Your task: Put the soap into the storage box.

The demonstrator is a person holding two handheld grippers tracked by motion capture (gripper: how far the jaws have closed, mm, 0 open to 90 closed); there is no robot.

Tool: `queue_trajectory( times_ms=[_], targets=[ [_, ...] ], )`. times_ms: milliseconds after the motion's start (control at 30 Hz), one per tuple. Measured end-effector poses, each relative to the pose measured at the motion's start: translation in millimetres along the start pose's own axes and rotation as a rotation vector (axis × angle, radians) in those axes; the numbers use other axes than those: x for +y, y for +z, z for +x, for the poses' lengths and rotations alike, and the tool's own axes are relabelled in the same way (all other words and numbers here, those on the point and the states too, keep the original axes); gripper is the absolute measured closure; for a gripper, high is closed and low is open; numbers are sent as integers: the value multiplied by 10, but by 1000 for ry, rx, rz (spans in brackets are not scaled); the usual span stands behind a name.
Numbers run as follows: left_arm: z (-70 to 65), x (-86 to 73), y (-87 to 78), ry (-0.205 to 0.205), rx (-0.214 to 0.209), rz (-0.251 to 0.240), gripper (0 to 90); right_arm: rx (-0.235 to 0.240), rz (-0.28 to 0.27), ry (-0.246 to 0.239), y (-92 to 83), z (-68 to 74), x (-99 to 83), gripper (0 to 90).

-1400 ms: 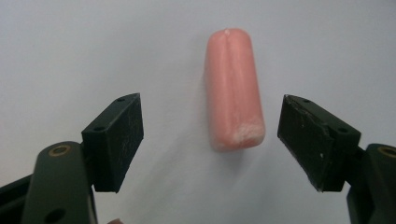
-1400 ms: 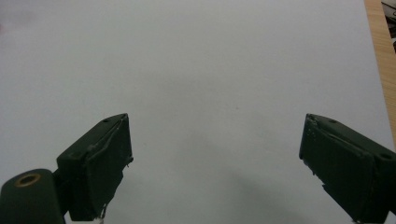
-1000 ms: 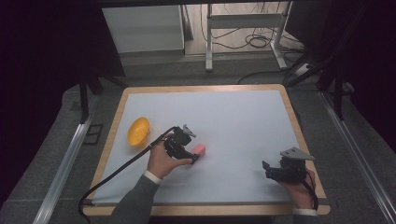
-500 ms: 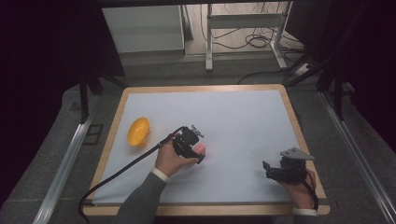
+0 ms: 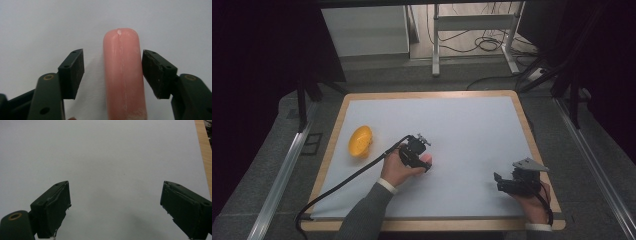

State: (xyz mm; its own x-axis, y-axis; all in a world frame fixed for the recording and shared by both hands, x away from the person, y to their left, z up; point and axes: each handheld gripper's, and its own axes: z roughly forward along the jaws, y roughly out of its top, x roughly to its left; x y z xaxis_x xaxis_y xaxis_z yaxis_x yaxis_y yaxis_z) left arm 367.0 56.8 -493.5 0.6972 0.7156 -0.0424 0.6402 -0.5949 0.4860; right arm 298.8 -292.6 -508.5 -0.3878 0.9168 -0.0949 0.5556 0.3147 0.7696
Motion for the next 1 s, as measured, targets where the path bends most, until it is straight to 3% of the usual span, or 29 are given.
queue_trajectory(
  times_ms=[367,467,700,1000],
  targets=[
    [11,-37,65,1,-41,30,547,-1,4,-3,6,7,0,90],
    [7,-36,58,-1,-33,31,599,-1,4,-3,6,7,-1,90],
    [35,-44,31,-7,-21,32,603,-1,2,-3,1,-3,-1,90],
    [45,-60,-114,-12,-26,-19,603,-1,3,-4,5,2,-2,90]
  ],
)
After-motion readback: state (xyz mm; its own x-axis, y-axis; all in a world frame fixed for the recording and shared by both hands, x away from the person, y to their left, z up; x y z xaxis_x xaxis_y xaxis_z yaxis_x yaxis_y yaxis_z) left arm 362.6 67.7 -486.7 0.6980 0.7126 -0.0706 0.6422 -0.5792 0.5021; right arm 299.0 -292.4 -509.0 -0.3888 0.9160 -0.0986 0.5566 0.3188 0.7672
